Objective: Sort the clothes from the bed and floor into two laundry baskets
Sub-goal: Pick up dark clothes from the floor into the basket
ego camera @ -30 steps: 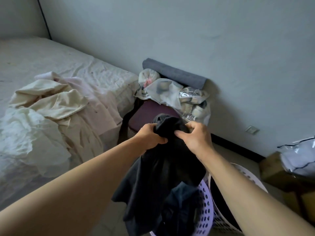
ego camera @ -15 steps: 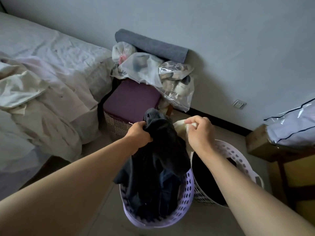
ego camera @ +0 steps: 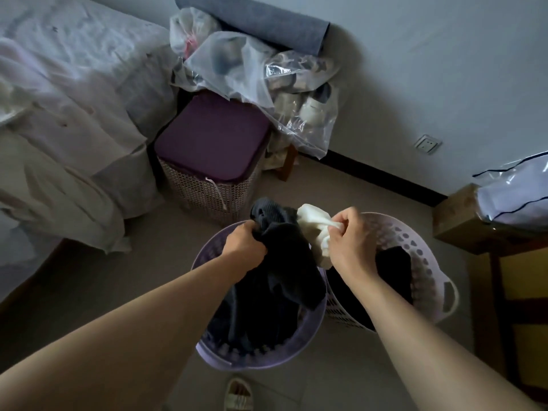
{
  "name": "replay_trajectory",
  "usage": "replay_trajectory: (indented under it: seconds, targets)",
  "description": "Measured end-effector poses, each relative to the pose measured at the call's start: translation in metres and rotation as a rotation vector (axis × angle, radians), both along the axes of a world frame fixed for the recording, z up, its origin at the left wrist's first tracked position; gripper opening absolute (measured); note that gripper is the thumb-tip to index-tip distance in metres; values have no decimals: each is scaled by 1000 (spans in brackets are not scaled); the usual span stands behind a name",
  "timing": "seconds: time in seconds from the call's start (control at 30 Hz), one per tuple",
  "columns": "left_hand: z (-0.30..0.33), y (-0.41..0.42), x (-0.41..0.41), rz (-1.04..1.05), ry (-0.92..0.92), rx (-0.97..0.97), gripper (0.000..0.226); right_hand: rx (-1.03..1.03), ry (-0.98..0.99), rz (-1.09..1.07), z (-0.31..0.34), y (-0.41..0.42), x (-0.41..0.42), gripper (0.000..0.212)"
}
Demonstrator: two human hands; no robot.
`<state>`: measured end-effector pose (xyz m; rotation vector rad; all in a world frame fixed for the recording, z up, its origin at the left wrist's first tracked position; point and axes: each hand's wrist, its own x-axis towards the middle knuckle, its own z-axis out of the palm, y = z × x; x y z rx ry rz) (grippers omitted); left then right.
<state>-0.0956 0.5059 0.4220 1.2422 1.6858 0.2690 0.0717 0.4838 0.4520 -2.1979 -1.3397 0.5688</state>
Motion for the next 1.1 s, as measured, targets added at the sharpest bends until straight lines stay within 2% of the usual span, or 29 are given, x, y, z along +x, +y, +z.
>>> replay_trajectory:
  seconds: [0.17,0.23,0.33,0.4,0.6,0.77,0.97,1.1]
  targets:
    - [-52,-9,-7,-10,88,-76,30,-100,-19,40,-50,-8,1,14]
    - [-72,-15,-9,-43,77,-157,43,-310,-30,159,-76,-13,-2,23]
    - [-91,-26,-11,-102,74,-248,64,-667,-49,373,-105,-27,-11,53]
    - [-98,-34,-14,-136,90,-265,69,-768,-13,411,-113,-35,-19,67]
    - [-103,-46,-36,-96,42,-350,73,-798,-1,487,-109,-36,-44,71]
    - [-95,-49,-73,-34,41,-321,73,-772,3,523,-96,-24,-80,70]
    - [-92,-65,-147,80,47,-295,68,-743,-44,623,-89,-19,-159,70]
    - [-99,-87,-204,151,33,-314,73,-755,-70,690,-94,-28,-223,70]
